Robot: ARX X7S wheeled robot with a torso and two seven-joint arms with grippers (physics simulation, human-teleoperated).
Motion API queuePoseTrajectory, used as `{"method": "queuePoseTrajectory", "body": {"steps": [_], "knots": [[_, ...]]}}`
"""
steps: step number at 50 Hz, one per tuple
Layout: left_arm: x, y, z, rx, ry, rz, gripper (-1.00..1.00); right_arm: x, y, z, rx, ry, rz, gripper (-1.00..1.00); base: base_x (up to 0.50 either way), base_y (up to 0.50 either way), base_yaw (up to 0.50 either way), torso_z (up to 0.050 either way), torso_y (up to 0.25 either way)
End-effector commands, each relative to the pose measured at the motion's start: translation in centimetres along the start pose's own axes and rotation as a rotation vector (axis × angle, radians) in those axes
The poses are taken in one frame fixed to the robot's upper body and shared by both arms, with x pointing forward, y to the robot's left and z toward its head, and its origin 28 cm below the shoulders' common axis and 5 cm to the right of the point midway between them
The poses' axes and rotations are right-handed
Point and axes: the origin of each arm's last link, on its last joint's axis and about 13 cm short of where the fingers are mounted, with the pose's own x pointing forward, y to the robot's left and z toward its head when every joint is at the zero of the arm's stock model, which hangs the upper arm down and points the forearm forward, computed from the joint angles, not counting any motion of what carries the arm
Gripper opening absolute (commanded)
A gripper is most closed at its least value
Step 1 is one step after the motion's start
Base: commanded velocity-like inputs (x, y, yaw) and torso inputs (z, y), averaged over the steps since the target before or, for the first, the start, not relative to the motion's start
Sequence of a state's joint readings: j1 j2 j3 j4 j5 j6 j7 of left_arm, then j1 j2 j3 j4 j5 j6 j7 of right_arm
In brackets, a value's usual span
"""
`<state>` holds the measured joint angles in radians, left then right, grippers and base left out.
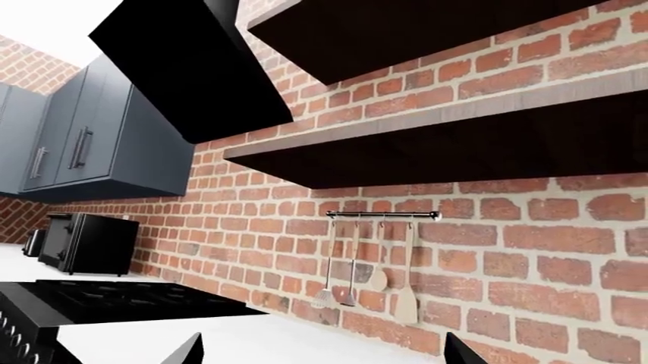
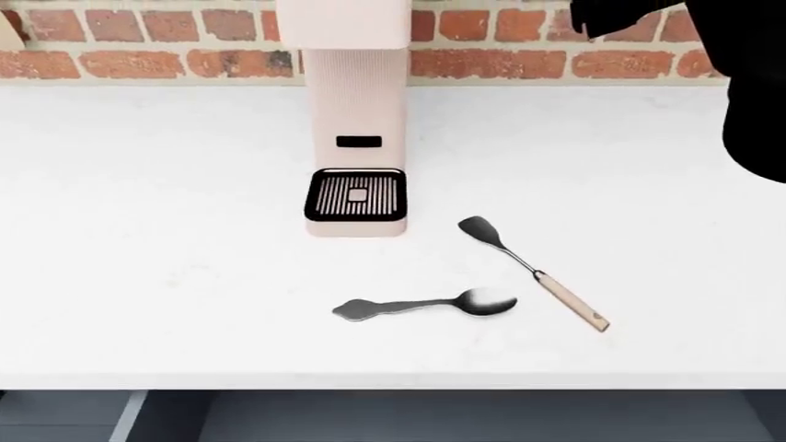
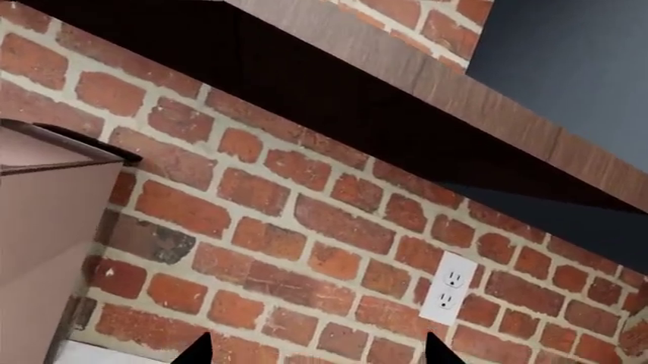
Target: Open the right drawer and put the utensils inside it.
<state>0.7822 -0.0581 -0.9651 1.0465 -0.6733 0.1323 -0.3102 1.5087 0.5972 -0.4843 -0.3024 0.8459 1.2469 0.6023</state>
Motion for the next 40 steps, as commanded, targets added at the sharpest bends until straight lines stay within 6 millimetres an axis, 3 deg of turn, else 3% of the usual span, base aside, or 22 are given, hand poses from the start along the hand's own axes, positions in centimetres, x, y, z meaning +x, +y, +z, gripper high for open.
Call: {"method": "queuePoseTrajectory", "body": {"steps": [1,7,15,40], "knots": [[0.0,0.1,0.1,-0.001,-0.001,0.004,1.00,0.3,0.2,-0.6,-0.032,0.127,0.020,1.00,0.00,0.00,0.00,0.000,0.000],[0.0,0.1,0.1,-0.002,0.000,0.008,1.00,0.2,-0.1,-1.4,-0.058,0.333,0.124,1.00,0.00,0.00,0.00,0.000,0.000],[0.0,0.0,0.0,-0.002,0.002,0.003,1.00,0.0,-0.4,-2.1,-0.050,0.400,0.165,1.00,0.00,0.00,0.00,0.000,0.000],[0.2,-0.5,-0.5,-0.004,0.018,-0.012,1.00,2.3,-0.9,-6.9,0.244,0.707,0.259,1.00,0.00,0.00,0.00,0.000,0.000]]}}
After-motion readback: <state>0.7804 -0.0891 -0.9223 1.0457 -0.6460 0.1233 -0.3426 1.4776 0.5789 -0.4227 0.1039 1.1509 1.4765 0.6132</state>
